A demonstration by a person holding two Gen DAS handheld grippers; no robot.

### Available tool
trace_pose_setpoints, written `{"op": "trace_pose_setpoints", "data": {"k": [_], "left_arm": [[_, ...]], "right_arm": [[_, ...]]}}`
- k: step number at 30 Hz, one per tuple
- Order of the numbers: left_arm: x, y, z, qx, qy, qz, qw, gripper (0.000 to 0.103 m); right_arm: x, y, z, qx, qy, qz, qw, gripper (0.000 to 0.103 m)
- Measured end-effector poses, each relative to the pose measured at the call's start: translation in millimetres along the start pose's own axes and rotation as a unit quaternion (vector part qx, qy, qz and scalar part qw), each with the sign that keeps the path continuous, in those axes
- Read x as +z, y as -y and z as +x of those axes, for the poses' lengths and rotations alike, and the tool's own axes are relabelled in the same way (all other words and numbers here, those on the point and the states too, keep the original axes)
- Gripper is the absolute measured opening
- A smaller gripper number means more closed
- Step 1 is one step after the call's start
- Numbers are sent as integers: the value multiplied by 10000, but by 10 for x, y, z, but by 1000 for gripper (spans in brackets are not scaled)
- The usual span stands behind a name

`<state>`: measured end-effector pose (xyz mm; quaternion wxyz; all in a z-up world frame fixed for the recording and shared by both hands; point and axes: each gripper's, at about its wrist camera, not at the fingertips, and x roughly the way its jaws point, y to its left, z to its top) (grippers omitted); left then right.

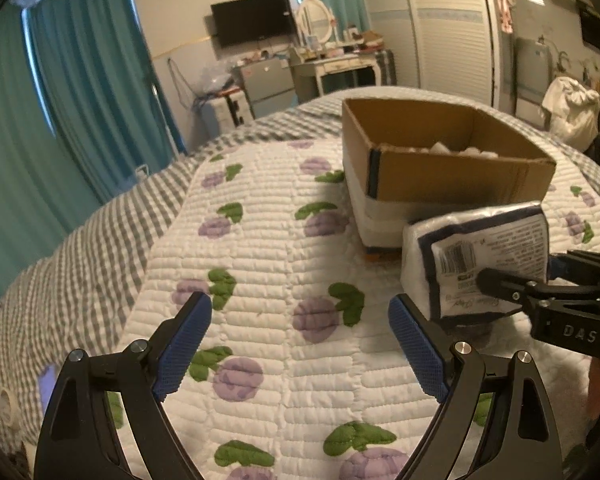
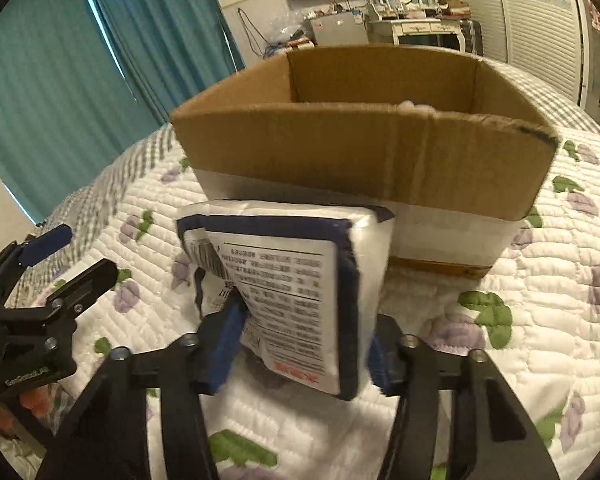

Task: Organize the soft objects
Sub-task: 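Grasp the white-and-blue package with the right tool while the left tool grasps the white tissue, then carry the package and tissue over the box and release both inside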

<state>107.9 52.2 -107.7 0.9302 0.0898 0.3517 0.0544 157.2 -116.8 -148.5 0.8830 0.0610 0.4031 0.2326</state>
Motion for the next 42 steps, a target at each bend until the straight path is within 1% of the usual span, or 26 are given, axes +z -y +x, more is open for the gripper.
{"op": "trace_pose_setpoints", "data": {"k": [3, 5, 7, 9, 10, 14, 17, 18, 22, 25, 27, 28, 29, 31, 32, 36, 42], "left_arm": [[58, 51, -164, -48, 137, -19, 9999, 91], [94, 126, -249, -123, 163, -53, 9998, 91], [125, 242, -306, -251, 146, -113, 9995, 91], [138, 390, -337, -466, 96, -183, 9987, 91], [141, 492, -340, -585, 56, -211, 9980, 91], [128, 929, -286, -974, -113, -199, 9950, 91], [96, 1291, -180, -1261, -321, -126, 9914, 90], [85, 1411, -133, -1339, -400, -106, 9901, 90], [58, 1789, 29, -1487, -680, -114, 9865, 89], [45, 1994, 155, -1634, -834, -80, 9830, 89], [42, 2081, 250, -1590, -880, 36, 9833, 87], [41, 2112, 295, -1604, -918, 59, 9828, 81], [43, 2134, 347, -1682, -985, 59, 9808, 66], [50, 2155, 414, -1851, -1156, 52, 9759, 48], [48, 2154, 425, -1928, -1197, 37, 9739, 46], [62, 2104, 330, -1991, -1150, 43, 9732, 42], [116, 1897, 14, -1890, -837, 132, 9783, 42]], "right_arm": [[21, -32, -282, 7, 312, 75, 9995, 47], [33, -27, -557, -66, 545, 52, 9985, 47], [39, 38, -790, -307, 651, 43, 9974, 47], [22, 148, -964, -566, 761, 85, 9955, 47], [-2, 267, -1075, -743, 773, 129, 9941, 47], [-129, 717, -1300, -1284, 794, 512, 9872, 47], [-232, 1054, -1357, -1667, 808, 813, 9793, 47], [-259, 1152, -1365, -1729, 810, 897, 9775, 47], [-382, 1548, -1370, -1790, 855, 1353, 9707, 47], [-436, 1697, -1336, -1818, 840, 1513, 9680, 47], [-463, 1770, -1288, -1825, 810, 1583, 9670, 47], [-481, 1801, -1253, -1812, 795, 1611, 9669, 47], [-504, 1823, -1236, -1790, 783, 1632, 9670, 47], [-535, 1845, -1193, -1734, 748, 1645, 9681, 47], [-540, 1829, -1181, -1725, 734, 1631, 9686, 47], [-530, 1777, -1173, -1721, 727, 1569, 9698, 47], [-473, 1551, -1352, -1711, 860, 1432, 9710, 47]]}}
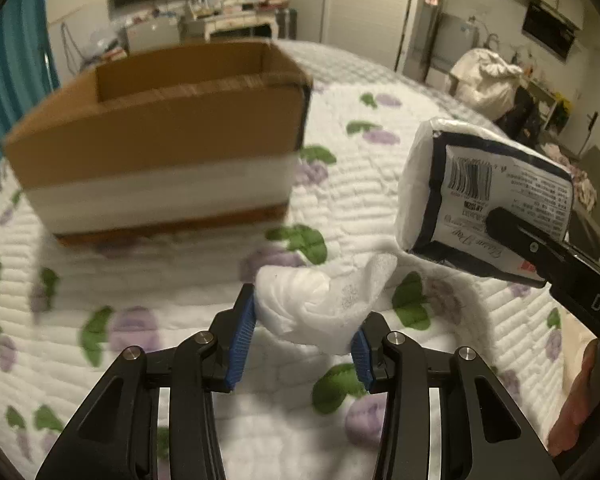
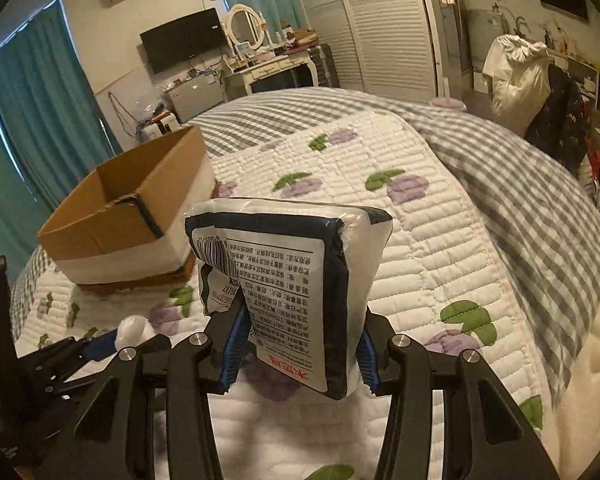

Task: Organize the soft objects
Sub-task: 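Carry the package and tissue over the box and release both inside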

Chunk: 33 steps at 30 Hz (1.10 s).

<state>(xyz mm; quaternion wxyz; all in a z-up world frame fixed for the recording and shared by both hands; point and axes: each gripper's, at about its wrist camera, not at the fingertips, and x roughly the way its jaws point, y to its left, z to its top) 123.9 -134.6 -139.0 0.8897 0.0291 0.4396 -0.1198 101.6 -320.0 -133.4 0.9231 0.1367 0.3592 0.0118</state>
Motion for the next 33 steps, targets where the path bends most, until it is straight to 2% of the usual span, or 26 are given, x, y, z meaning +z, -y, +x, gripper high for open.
{"op": "trace_pose_setpoints", "data": {"k": [11, 16, 24, 33], "left_arm": [[238, -286, -1045, 309, 950, 158, 9949, 42], [428, -471, -1285, 520, 1274, 247, 9902, 42], [805, -852, -1307, 772, 1579, 185, 9843, 42], [1319, -1201, -836, 959, 1654, 140, 9814, 42]], "right_arm": [[233, -682, -783, 236, 599, -457, 9969, 47], [401, -1051, -957, 427, 799, -747, 9931, 47], [851, -1559, -815, 631, 986, -1174, 9862, 47], [1371, -1818, -188, 717, 1019, -1212, 9848, 47]]}}
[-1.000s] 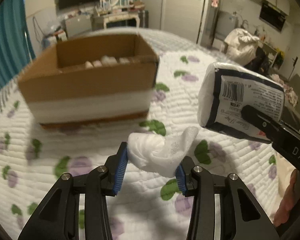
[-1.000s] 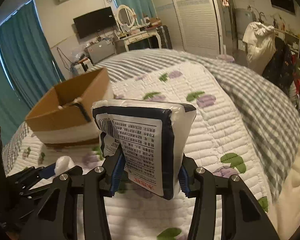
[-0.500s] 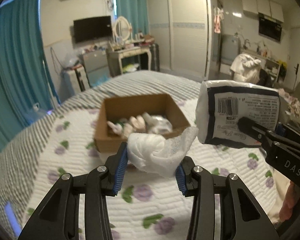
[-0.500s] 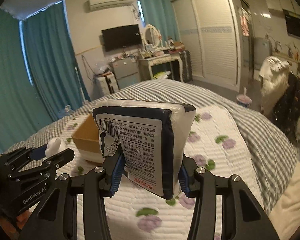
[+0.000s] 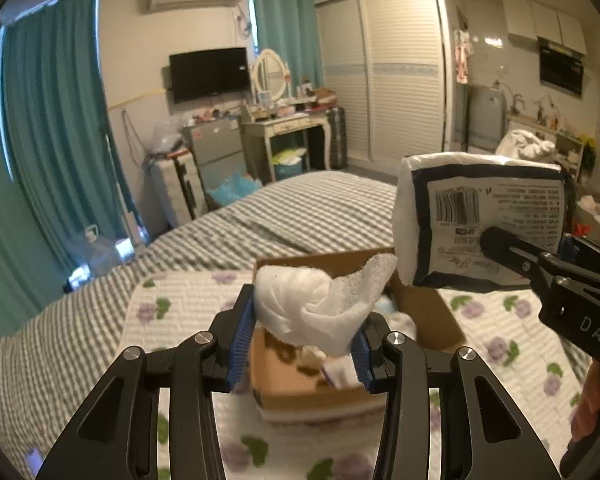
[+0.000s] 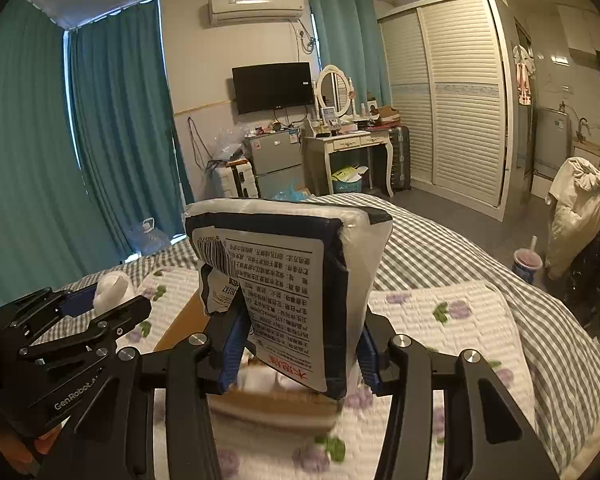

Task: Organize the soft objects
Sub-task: 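Carry the package and tissue over the box and release both inside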

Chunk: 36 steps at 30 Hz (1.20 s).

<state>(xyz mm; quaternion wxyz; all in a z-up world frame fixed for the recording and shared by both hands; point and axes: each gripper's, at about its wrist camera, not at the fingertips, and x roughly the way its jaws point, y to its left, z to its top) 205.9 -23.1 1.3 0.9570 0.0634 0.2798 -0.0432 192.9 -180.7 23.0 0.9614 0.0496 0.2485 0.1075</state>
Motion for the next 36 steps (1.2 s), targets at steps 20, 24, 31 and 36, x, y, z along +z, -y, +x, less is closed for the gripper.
{"op": "trace_pose_setpoints", "data": {"k": [20, 24, 31, 36], "left_arm": [[-238, 142, 1161, -59, -800, 342, 9962, 42], [-223, 157, 1162, -101, -801, 378, 9960, 46], [-74, 194, 773, 184, -478, 465, 9976, 82], [247, 139, 109, 278, 4, 420, 9987, 82]], "right_arm": [[-295, 285, 1585, 85, -974, 41, 9952, 51], [-290, 248, 1578, 98, -960, 93, 9953, 64], [-28, 251, 1112, -15, -595, 211, 9980, 71], [315, 209, 450, -80, -154, 187, 9997, 71]]}}
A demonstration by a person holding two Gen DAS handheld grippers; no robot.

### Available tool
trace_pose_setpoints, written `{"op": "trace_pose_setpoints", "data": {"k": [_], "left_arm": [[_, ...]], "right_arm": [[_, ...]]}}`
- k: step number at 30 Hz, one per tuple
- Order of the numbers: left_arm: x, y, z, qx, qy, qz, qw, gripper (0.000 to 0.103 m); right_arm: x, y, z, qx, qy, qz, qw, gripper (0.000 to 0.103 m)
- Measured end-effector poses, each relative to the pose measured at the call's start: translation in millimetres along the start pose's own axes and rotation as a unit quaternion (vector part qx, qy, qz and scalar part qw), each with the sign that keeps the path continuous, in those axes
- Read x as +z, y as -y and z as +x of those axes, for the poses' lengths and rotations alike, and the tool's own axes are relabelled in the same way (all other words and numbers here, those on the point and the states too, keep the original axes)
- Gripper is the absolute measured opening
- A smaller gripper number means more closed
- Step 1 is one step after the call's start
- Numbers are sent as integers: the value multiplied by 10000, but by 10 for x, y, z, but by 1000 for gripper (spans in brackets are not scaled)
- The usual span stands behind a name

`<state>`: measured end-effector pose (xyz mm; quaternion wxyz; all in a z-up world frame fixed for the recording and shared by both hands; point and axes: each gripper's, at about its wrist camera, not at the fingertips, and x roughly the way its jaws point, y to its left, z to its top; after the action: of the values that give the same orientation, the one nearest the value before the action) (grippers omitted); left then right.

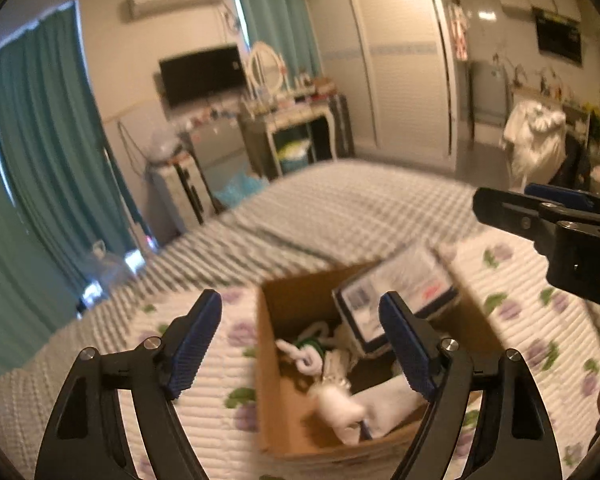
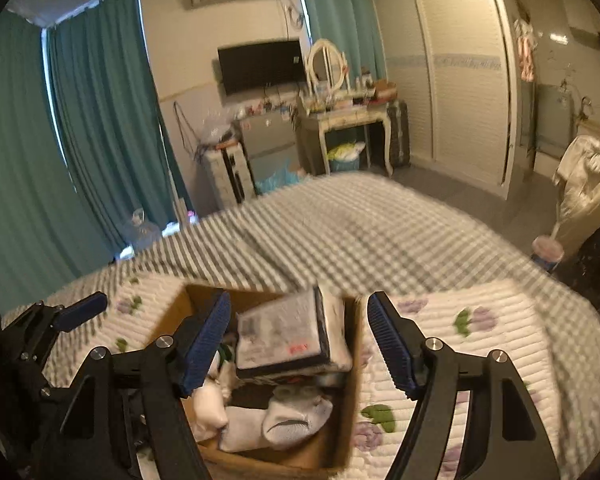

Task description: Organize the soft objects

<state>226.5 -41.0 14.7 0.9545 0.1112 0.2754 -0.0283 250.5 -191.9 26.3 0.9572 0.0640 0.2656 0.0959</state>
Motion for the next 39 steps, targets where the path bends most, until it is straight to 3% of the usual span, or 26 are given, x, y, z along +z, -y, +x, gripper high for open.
{"op": "trace_pose_setpoints", "data": {"k": [5, 9, 12, 14, 18, 23, 27, 32, 39], "left_arm": [[309, -171, -987, 128, 805, -150, 9966, 82], [426, -302, -1841, 160, 1485, -289, 9884, 82], [388, -343, -2272, 159, 1794, -396, 9828, 91], [301, -373, -2508, 148, 2008, -489, 9783, 95], [62, -374, -2731, 208, 2160, -588, 9744, 95], [-321, -328, -2676, 335, 2243, -680, 9716, 95], [-591, -282, -2361, 453, 2095, -690, 9743, 95], [-872, -194, -2007, 541, 1721, -644, 9815, 95], [-994, -190, -1703, 385, 1290, -691, 9885, 95]], "right_arm": [[349, -161, -1040, -54, 675, -146, 9976, 72], [461, -328, -1846, -139, 1171, -311, 9925, 79], [402, -428, -2438, -158, 1569, -457, 9864, 88], [310, -475, -2670, -102, 1708, -523, 9839, 101], [3, -580, -2976, -66, 1951, -642, 9787, 103], [-444, -596, -2880, -97, 1919, -471, 9802, 103], [-741, -497, -2444, -142, 1711, -381, 9844, 103], [-1118, -338, -1804, -250, 1152, -206, 9928, 103], [-1210, -250, -1531, -260, 935, -111, 9952, 103]]}}
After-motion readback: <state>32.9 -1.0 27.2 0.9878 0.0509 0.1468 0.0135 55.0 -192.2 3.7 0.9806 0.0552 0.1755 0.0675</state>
